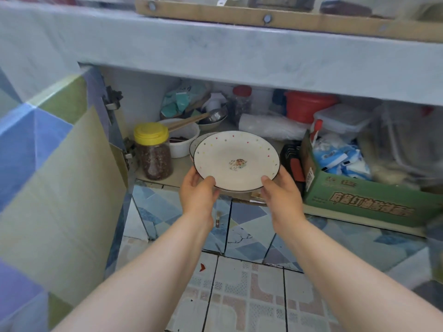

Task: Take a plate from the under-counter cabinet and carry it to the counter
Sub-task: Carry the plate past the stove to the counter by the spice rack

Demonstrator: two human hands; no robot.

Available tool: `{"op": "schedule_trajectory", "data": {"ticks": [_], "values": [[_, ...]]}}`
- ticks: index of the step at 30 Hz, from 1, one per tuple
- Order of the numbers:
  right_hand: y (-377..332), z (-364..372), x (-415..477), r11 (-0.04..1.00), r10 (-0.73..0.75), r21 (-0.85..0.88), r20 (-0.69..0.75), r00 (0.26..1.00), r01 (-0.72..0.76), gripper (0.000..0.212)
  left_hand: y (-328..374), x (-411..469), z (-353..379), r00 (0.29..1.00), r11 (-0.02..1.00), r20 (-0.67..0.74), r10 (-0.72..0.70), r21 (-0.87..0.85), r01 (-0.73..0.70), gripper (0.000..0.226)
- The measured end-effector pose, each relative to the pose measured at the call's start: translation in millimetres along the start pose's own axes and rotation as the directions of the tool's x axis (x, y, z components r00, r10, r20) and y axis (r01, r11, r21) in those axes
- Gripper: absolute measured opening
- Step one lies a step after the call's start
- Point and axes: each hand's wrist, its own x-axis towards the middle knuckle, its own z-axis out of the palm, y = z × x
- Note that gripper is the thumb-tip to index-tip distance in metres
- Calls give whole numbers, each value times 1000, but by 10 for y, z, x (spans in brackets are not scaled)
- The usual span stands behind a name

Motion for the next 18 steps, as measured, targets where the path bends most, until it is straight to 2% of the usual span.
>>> {"op": "schedule_trajectory", "data": {"ticks": [4,11,18], "values": [[-40,-36,-239,994,64,94,-61,996,-58,54,70,-155,-37,995,996,-49,-82,36,83,53],[-472,-149,-741,972,213,122,-118,970,-199,55,402,-699,3,970,967,-65,-232,95,238,60],[-1484,-122,-1277,947,291,193,-172,941,-258,61,1375,-1422,268,962,956,-60,-266,114,271,62]]}}
